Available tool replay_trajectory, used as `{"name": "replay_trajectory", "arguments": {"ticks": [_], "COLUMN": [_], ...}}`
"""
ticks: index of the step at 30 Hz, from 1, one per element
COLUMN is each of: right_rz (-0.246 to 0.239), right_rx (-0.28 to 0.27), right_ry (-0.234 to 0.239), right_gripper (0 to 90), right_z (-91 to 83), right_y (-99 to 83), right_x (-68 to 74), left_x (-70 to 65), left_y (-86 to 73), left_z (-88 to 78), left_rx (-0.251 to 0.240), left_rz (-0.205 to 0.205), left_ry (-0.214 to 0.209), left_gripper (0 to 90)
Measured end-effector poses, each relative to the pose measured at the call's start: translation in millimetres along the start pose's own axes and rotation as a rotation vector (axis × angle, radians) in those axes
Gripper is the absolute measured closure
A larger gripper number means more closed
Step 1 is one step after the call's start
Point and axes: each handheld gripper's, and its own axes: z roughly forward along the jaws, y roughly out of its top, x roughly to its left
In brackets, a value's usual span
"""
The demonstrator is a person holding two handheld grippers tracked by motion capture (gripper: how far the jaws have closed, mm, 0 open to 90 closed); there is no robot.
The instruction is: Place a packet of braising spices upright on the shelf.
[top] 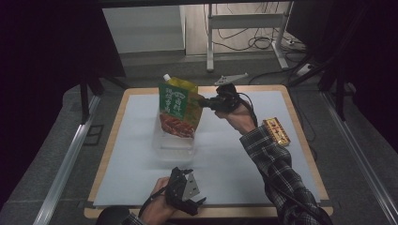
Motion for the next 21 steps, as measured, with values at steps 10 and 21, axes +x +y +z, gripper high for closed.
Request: {"name": "replay_trajectory", "arguments": {"ticks": [10, 21], "right_rz": [-0.037, -0.056], "right_rx": [-0.016, 0.019], "right_ry": [-0.046, -0.116], "right_gripper": [65.1, 39.8], "right_z": [-13.5, -36.1], "right_y": [0.3, -16.6], "right_x": [1.4, -6.5], "left_x": [0.2, 7.4], "left_y": [-0.2, -2.3], "left_z": [-0.1, -2.4], "left_rx": [0.001, -0.023], "left_rz": [-0.003, -0.071], "left_ry": [0.002, 0.003], "left_gripper": [1.9, 1.5]}}
